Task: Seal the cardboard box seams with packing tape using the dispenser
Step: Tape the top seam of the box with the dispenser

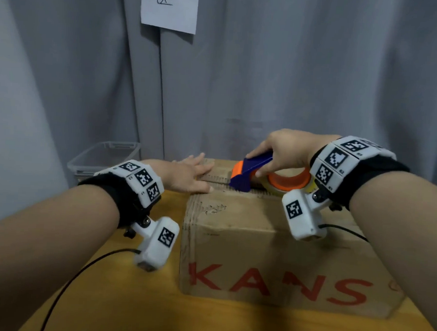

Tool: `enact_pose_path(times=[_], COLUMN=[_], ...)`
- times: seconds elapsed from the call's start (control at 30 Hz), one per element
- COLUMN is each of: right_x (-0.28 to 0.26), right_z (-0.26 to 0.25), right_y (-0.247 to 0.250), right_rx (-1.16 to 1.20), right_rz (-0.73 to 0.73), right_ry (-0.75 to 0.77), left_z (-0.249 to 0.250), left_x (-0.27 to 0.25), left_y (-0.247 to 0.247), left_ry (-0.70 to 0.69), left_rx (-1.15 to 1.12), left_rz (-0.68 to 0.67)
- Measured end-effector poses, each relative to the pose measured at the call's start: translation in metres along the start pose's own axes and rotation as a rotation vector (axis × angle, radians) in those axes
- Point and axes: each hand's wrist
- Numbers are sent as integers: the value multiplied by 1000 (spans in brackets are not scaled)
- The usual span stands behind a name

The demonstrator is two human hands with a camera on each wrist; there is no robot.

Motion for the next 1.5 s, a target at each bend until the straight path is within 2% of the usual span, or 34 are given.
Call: enact_pose_path(times=[0.03, 0.1, 0.27, 0.37, 0.47, 0.67, 0.83, 1.0, 1.07, 1.23, 1.37, 1.47, 1.5], right_x=[0, -1, -3, -3, -6, 5, 21, 26, 27, 32, 35, 35, 35], right_z=[1, 2, 2, 0, -4, -11, -21, -19, -19, -24, -19, -11, -10], right_y=[0, -2, -3, -8, -11, -9, -6, -5, -4, -1, -1, -5, -5], right_rx=[5, 7, -102, -174, -123, -30, 48, 74, 70, 26, 27, 91, 86], right_rz=[9, 31, 59, 89, 144, 182, 196, 199, 187, 125, 139, 171, 166], right_ry=[-4, -9, -45, -92, -119, -106, -50, -40, -31, -1, -6, -22, -17], left_z=[11, 33, 59, 56, 48, 23, -9, -12, -14, -11, -18, -18, -16], left_x=[-6, -14, -5, 4, 7, 12, 12, 6, 5, 4, 13, 21, 22], left_y=[-3, -13, -25, -24, -23, -20, -19, -25, -26, -18, -10, -11, -13], left_ry=[-22, -31, 100, 111, 105, 87, 137, 78, 47, -80, -50, 6, -25], left_rx=[65, 101, 44, -5, -3, -4, -39, -219, -307, -508, -439, -258, -202], left_rz=[35, 14, 0, 12, 26, 63, 52, 296, 278, 117, 37, 125, 178])
Point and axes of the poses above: each hand's wrist, its own x-axis towards the middle knuckle, its own y-axis out of the back of the hand, z = x × y, and after that the axes turned 9 degrees about -z, right-handed
